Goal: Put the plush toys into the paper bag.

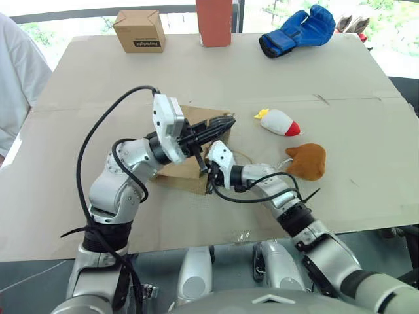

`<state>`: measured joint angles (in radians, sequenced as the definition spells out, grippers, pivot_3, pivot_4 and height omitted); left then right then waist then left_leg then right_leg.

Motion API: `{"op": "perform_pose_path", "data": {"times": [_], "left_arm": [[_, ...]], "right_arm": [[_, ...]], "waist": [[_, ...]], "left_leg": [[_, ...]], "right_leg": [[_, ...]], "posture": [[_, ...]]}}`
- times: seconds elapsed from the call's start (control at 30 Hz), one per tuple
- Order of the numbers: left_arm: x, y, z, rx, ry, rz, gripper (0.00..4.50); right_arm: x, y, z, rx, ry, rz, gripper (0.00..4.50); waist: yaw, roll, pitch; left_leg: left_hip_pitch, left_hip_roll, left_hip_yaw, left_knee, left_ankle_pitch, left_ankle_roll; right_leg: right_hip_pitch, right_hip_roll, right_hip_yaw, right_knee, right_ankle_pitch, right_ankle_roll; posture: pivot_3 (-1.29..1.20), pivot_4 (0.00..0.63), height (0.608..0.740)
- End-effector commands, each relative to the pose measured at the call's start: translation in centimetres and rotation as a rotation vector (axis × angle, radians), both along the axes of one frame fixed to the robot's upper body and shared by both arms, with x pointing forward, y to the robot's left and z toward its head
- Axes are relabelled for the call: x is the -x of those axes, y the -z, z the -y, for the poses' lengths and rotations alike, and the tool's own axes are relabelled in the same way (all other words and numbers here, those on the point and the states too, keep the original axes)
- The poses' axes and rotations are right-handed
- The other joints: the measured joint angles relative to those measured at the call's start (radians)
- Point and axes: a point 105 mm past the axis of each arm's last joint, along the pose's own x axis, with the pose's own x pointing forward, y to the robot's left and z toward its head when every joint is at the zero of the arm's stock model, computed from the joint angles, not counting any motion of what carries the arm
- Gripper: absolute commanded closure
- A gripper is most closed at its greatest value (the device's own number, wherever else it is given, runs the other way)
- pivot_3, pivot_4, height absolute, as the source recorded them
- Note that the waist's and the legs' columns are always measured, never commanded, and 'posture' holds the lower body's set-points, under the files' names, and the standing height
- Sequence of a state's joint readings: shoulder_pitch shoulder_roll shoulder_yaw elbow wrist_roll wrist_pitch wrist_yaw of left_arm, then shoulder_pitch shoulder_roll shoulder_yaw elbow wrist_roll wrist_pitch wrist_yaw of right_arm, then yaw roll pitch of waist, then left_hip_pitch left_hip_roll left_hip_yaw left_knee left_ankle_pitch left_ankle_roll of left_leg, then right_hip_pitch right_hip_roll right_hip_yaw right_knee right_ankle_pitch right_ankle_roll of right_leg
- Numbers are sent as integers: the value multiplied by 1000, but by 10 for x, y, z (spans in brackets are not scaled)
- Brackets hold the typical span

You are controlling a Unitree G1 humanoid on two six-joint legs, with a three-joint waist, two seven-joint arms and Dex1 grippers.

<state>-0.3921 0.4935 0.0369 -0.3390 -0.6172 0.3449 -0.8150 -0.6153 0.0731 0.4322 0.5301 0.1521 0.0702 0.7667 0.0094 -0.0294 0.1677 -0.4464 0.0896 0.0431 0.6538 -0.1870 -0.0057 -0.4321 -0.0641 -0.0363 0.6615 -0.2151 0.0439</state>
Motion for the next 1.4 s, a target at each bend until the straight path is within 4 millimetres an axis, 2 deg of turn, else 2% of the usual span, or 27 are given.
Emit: {"op": "perform_pose_path", "data": {"times": [0.03,0.13,0.27,0.4,0.47,0.5,0.57,0.6,0.63,0.67,0.7,0.8,0.87,0.93,1.0,1.07,1.17,1.27,1.37,1.4], "left_arm": [[-6,-43,-21,88,-145,122,4500],[-17,-61,-38,155,-255,126,4500],[-24,-71,-55,212,-361,107,4500],[-32,-56,-64,137,-460,85,4500],[-30,-52,-64,133,-459,64,4500],[-28,-51,-61,122,-440,64,4500],[-24,-48,-57,108,-402,68,4500],[-23,-44,-55,100,-389,67,4500],[-23,-41,-56,90,-385,68,4500],[-23,-39,-56,90,-370,70,4500],[-23,-37,-56,93,-363,68,4500],[-29,-30,-54,96,-342,52,4500],[-32,-26,-52,98,-329,50,4500],[-35,-24,-49,105,-311,50,4500],[-33,-27,-44,120,-238,45,4500],[-29,-29,-38,115,-150,32,4500],[-28,-27,-36,90,-76,20,4500],[-29,-26,-36,85,-56,16,4500],[-31,-29,-37,94,-42,19,4500],[-31,-31,-37,104,-37,21,4500]], "right_arm": [[-5,13,-2,24,58,-9,4471],[-6,17,-6,41,85,4,4471],[-8,16,-15,50,114,24,4471],[-10,7,-21,35,132,71,4471],[-17,-7,-13,-5,158,54,4471],[-22,-16,-6,-38,177,58,4095],[-24,-30,9,-69,177,107,3773],[-23,-38,18,-80,175,145,3133],[-22,-46,26,-92,182,166,2979],[-23,-57,39,-98,219,196,2439],[-23,-67,51,-99,252,220,2150],[-2,-97,83,-102,242,256,707],[16,-111,100,-81,220,248,707],[24,-118,124,26,302,330,707],[22,-115,163,161,471,317,707],[19,-99,197,301,617,257,707],[13,-73,227,411,743,134,707],[4,-47,242,493,794,56,707],[0,-20,253,575,801,-26,1510],[-1,-18,254,590,797,-25,1973]], "waist": [[-2,0,0],[-8,0,0],[-19,0,0],[-19,0,0],[-18,1,0],[-16,1,0],[-12,1,1],[-12,1,1],[-11,1,1],[-11,2,1],[-8,2,1],[-4,2,1],[2,2,2],[1,2,2],[4,2,2],[10,2,2],[6,2,2],[-1,2,2],[0,2,2],[2,2,2]], "left_leg": [[1,0,0,0,0,0],[2,0,-2,-1,0,0],[6,0,-2,-1,0,0],[14,0,-2,-3,0,-1],[15,0,-1,-3,0,-1],[15,0,-1,-3,0,-1],[15,0,-1,-3,0,-1],[13,0,-1,-3,0,-1],[13,0,-1,-3,0,-1],[13,0,-1,-3,0,-1],[12,0,0,-4,0,-1],[11,0,1,-7,0,-2],[11,0,1,-8,0,-1],[13,0,1,-9,0,-1],[13,0,1,-10,0,-1],[12,0,1,-10,0,-1],[12,-1,3,-9,0,-1],[12,0,4,-9,0,-1],[12,0,3,-10,0,-1],[12,0,3,-10,0,-1]], "right_leg": [[0,0,0,0,0,0],[1,1,0,1,0,0],[4,1,0,1,0,0],[12,1,0,0,-4,0],[14,1,0,0,-5,-1],[13,1,0,0,-5,0],[13,1,0,0,-4,-1],[13,0,0,-1,-4,-1],[13,0,0,-1,-4,-1],[13,0,0,-2,-4,-1],[13,0,0,-4,-4,-1],[11,-1,0,-5,-3,-4],[10,0,1,-4,-3,-4],[10,0,1,-4,-4,-5],[10,0,1,-4,-6,-3],[10,0,0,-5,-6,-3],[10,-2,1,-8,-6,-3],[10,-2,2,-8,-6,-2],[10,-1,2,-8,-7,-2],[10,-1,2,-8,-7,-2]], "posture": [[0,150,714],[0,150,714],[0,150,714],[0,150,714],[0,150,714],[0,150,714],[0,150,714],[0,150,714],[0,150,714],[0,150,714],[0,150,714],[0,150,714],[0,150,714],[0,150,714],[0,150,714],[0,150,714],[0,150,714],[0,150,714],[0,150,714],[0,150,714]]}}
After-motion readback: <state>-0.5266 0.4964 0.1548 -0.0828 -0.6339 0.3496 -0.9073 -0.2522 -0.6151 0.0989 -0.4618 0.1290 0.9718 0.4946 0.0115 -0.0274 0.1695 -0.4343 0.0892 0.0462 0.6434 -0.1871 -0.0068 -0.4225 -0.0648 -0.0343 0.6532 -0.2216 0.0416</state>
